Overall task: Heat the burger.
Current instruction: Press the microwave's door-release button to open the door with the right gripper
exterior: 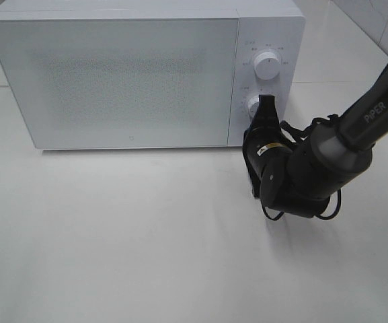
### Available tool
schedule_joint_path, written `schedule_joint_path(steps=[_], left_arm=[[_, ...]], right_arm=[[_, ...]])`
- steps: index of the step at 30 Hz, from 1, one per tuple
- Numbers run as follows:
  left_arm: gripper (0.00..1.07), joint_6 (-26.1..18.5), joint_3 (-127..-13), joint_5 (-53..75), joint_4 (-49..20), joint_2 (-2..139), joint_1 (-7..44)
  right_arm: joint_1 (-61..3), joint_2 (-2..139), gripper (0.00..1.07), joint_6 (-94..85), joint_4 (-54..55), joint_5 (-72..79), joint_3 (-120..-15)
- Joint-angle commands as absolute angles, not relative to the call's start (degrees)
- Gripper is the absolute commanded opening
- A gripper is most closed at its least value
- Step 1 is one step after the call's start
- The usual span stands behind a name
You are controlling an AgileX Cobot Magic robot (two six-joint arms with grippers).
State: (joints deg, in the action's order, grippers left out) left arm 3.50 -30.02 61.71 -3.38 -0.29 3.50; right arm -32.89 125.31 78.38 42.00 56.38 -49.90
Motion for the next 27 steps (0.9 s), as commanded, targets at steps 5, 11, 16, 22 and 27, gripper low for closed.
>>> schedule_joint_path(steps=[5,11,16,22,27], left_arm=[[1.00,3.38,-29.68,61.19,-3.84,-0.57,3.44],[1.00,3.38,-29.68,61.19,-3.84,-0.57,3.44],[1.00,3.38,-29.68,61.19,-3.84,-0.57,3.44],[1.00,3.38,-29.68,61.19,-3.84,-0.57,3.44],[1.00,3.38,-29.68,61.19,-3.84,-0.57,3.44]], right_arm=[[-32.43,126.74,0.00,77.58,41.83,56.49,-51.80],[-31.97,127.37,0.00,76.60,41.60,57.12,-54.37],[-31.97,128.06,0.00,76.60,42.11,60.96,-56.15],[-31.34,129.26,0.00,76.15,42.57,61.71,-59.42],[-31.34,129.55,0.00,76.09,42.11,61.65,-60.50]])
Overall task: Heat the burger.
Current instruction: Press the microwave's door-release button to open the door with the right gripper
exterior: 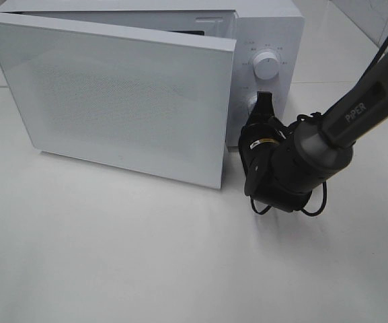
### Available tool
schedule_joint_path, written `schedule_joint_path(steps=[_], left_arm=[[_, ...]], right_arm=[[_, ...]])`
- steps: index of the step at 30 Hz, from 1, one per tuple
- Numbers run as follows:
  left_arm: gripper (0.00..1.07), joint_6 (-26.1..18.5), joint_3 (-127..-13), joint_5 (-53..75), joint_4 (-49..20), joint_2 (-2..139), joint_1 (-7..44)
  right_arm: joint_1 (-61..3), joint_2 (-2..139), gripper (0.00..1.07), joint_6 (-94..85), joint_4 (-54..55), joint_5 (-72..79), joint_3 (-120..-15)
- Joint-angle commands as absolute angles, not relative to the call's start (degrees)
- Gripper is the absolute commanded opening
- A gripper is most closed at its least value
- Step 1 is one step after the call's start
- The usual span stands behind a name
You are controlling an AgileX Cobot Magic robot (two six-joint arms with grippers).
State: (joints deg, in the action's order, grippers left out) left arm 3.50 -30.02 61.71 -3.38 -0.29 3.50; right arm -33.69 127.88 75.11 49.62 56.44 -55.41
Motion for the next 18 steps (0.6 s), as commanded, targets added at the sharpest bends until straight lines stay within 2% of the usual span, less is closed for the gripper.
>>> schedule_joint_path(steps=[1,15,18], left_arm=[[1.00,3.38,-29.68,61.19,-3.84,-0.57,3.44],[1.00,3.38,-29.68,61.19,-3.84,-0.57,3.44],[1.00,3.38,-29.68,61.19,-3.84,-0.57,3.44]], right_arm=[[-31.34,129.55,0.00,76.09,42.11,61.65,-60.50],[-31.34,125.36,0.00,72.88,43.09,56.72,-55.92],[-31.34,123.82,0.00,72.82,42.97,51.17,-54.49]])
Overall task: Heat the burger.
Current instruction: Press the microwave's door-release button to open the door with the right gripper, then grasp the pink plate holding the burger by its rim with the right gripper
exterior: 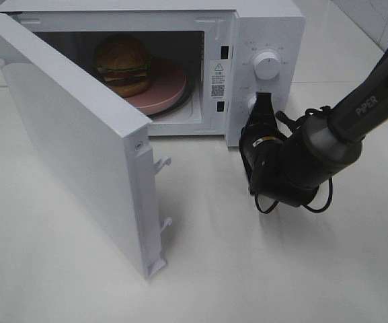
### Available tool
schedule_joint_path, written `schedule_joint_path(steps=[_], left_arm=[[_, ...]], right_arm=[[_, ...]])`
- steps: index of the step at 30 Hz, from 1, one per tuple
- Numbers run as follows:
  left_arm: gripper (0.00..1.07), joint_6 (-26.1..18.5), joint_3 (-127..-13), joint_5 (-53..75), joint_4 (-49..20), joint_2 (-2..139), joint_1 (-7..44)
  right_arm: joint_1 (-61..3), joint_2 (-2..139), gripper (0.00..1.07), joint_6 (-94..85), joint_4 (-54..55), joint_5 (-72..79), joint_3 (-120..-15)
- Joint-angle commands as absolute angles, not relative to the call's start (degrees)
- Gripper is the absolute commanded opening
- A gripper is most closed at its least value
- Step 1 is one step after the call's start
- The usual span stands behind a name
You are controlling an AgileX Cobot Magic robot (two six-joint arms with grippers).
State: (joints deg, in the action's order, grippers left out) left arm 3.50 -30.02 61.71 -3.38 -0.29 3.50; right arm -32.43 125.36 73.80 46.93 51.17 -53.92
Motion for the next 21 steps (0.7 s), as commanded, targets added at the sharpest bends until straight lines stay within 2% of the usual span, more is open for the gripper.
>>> schedule_joint_path(steps=[1,10,21], left_arm=[[1.00,3.38,-29.68,61.19,-3.84,-0.57,3.44],[1.00,3.38,-29.68,61.19,-3.84,-0.57,3.44],[1.00,3.38,-29.68,61.19,-3.84,-0.57,3.44]], right_arm=[[-31.40,123.47,0.00,72.65,42.97,50.94,-53.97],[-31.46,119.98,0.00,70.93,42.91,49.56,-50.42],[-31.46,111.78,0.00,61.02,41.37,38.22,-44.18]])
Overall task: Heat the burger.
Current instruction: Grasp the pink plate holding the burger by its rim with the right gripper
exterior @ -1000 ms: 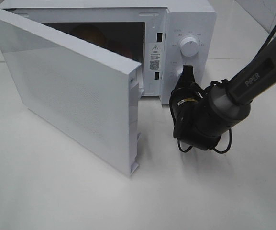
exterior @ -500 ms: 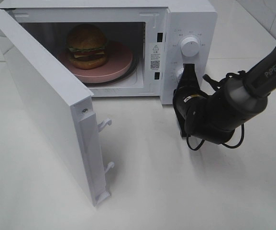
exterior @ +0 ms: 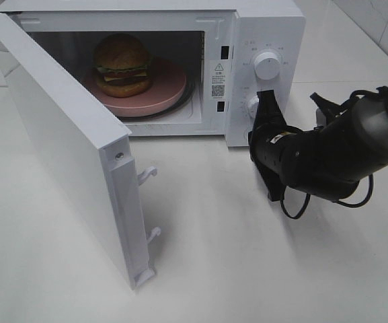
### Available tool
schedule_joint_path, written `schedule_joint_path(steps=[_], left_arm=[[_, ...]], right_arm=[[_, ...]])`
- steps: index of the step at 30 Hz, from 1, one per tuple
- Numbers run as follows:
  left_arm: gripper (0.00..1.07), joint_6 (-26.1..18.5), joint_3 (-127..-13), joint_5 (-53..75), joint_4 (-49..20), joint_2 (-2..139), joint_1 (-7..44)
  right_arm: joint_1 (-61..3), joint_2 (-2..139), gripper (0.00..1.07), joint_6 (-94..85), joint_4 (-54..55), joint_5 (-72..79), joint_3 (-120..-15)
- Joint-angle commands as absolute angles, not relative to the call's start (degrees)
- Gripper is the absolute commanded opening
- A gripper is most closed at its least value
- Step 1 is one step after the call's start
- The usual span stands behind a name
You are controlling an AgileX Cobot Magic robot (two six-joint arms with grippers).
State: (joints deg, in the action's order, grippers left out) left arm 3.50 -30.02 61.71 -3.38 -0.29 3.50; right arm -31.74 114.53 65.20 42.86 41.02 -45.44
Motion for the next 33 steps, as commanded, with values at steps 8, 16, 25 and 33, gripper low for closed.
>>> schedule_joint_path(steps=[8,16,25,33], left_arm=[[1.00,3.38,-29.68,61.19,-3.84,-0.57,3.44],[1.00,3.38,-29.68,61.19,-3.84,-0.57,3.44],[1.00,3.38,-29.68,61.19,-3.84,-0.57,3.44],[1.00,3.38,-29.68,61.19,-3.84,-0.57,3.44]], right_arm=[[-31.34,105.88,0.00,46.52,40.97,28.13,-43.14],[-31.34,98.61,0.00,17.36,40.97,9.74,-43.14],[-28.02,95.11,0.00,1.55,38.79,-6.19,-43.77],[-25.95,93.11,0.00,-6.19,23.49,-23.20,-48.87]])
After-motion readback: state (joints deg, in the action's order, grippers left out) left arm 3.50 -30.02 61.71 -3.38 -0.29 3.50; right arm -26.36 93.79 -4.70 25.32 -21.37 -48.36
